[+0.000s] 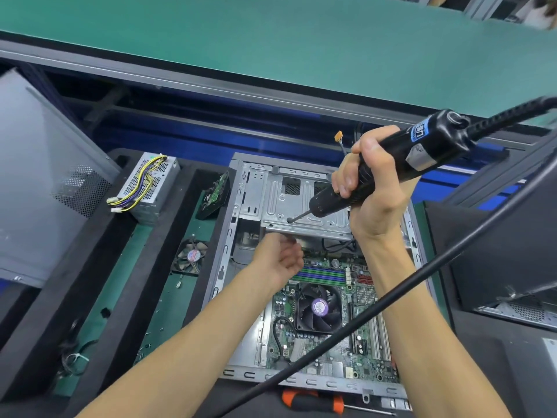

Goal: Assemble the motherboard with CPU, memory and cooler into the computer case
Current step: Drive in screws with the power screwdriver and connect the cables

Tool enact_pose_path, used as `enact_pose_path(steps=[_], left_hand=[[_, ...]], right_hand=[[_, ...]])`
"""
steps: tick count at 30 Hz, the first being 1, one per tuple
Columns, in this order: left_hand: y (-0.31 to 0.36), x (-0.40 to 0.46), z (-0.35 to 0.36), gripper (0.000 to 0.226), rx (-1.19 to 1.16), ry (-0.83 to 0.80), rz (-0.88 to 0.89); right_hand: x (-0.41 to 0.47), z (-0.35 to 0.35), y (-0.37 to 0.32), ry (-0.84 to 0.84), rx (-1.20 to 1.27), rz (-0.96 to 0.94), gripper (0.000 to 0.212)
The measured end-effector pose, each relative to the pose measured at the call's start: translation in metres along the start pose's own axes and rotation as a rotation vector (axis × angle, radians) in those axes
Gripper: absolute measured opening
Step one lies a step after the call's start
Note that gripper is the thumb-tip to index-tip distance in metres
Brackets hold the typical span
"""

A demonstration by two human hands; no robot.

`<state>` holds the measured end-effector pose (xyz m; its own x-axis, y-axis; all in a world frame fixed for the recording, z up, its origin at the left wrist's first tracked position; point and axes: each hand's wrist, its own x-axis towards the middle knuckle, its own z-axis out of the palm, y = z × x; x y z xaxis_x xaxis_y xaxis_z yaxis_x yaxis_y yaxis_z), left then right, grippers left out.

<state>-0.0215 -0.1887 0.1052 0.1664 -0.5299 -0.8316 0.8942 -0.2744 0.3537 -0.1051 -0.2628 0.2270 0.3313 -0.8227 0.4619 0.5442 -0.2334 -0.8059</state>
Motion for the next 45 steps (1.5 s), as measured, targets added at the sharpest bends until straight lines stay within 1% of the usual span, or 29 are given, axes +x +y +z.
enact_pose_path(steps=[2, 4, 5, 7, 8, 9, 10, 11, 14, 16, 20, 24, 30, 38, 45], left_hand=[[-0.009, -0.005, -0.001, 0.015, 0.574, 0.028, 0.172], [-0.019, -0.004, -0.008, 0.020, 1.172, -0.030, 0.400], [-0.025, -0.002, -0.014, 0.026, 1.392, -0.038, 0.504], [-0.036, -0.004, -0.026, 0.038, 1.663, 0.011, 0.706], [-0.041, -0.005, -0.030, 0.046, 1.786, 0.043, 0.824], [-0.045, -0.006, -0.034, 0.055, 1.901, 0.064, 0.906], [-0.048, -0.006, -0.036, 0.062, 1.980, 0.070, 0.930], [-0.049, -0.004, -0.039, 0.066, 2.029, 0.049, 0.900], [-0.050, -0.001, -0.045, 0.072, 2.070, -0.101, 0.676], [-0.052, -0.002, -0.050, 0.071, 2.055, -0.174, 0.606], [-0.051, 0.001, -0.054, 0.069, 1.967, -0.211, 0.594], [-0.051, 0.003, -0.056, 0.069, 1.928, -0.233, 0.560], [-0.045, -0.008, -0.051, 0.072, 1.970, -0.212, 0.574], [-0.039, -0.018, -0.050, 0.072, 1.946, -0.230, 0.586], [-0.037, -0.022, -0.049, 0.071, 1.932, -0.231, 0.582]], right_hand=[[0.003, 0.002, 0.002, -0.012, -0.007, 0.016, 0.016], [0.006, 0.003, 0.005, -0.028, -0.009, 0.039, 0.015], [0.008, 0.004, 0.007, -0.038, -0.011, 0.054, 0.015], [0.010, 0.007, 0.013, -0.063, -0.042, 0.085, 0.014], [0.012, 0.008, 0.016, -0.079, -0.062, 0.097, 0.013], [0.013, 0.009, 0.019, -0.096, -0.078, 0.105, 0.012], [0.014, 0.010, 0.022, -0.116, -0.090, 0.110, 0.012], [0.015, 0.011, 0.024, -0.137, -0.098, 0.116, 0.013], [0.020, 0.012, 0.031, -0.179, -0.113, 0.150, 0.017], [0.022, 0.013, 0.036, -0.187, -0.128, 0.172, 0.016], [0.023, 0.017, 0.046, -0.218, -0.143, 0.200, 0.016], [0.020, 0.017, 0.053, -0.216, -0.144, 0.219, 0.018], [0.014, 0.014, 0.061, -0.173, -0.149, 0.233, 0.014], [0.008, 0.015, 0.067, -0.209, -0.193, 0.217, 0.016], [0.005, 0.014, 0.075, -0.195, -0.203, 0.202, 0.016]])
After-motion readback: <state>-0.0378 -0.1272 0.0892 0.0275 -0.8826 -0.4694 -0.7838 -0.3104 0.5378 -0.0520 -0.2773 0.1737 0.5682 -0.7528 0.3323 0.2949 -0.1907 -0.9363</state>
